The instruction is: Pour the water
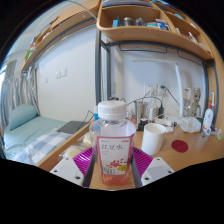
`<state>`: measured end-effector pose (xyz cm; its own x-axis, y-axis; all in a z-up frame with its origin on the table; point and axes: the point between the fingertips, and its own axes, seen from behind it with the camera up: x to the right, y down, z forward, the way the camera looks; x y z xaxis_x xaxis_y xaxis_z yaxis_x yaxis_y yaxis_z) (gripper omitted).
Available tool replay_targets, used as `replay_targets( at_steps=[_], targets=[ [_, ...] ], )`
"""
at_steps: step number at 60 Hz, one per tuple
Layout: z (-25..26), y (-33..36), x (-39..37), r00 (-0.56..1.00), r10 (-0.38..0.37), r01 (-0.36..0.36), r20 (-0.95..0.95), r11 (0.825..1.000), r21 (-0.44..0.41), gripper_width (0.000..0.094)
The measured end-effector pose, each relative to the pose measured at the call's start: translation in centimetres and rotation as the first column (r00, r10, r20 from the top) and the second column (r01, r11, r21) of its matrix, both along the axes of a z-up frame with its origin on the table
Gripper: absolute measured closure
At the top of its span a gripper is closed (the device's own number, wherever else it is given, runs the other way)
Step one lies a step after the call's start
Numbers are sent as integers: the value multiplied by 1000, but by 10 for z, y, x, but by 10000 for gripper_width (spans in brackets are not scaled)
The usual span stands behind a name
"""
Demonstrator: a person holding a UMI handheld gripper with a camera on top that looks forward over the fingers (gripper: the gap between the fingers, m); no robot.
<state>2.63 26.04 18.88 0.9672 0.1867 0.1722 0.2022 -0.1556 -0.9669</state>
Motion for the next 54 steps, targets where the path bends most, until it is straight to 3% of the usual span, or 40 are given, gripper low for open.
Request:
replay_targets(
  at_steps=[10,15,23,33,45,54],
  targets=[
    [31,13,-12,998,68,-67,-18,996,51,454],
    [41,26,5,1000,-18,18,-2,997,80,483],
    [42,27,4,1000,-21,20,7,996,92,497],
    [40,33,-3,1000,3,-3,2,1000,13,498],
    [114,72,-21,924,-61,44,-378,998,-53,499],
    [157,104,-18,664,-108,69,-740,994,-83,501]
  ],
)
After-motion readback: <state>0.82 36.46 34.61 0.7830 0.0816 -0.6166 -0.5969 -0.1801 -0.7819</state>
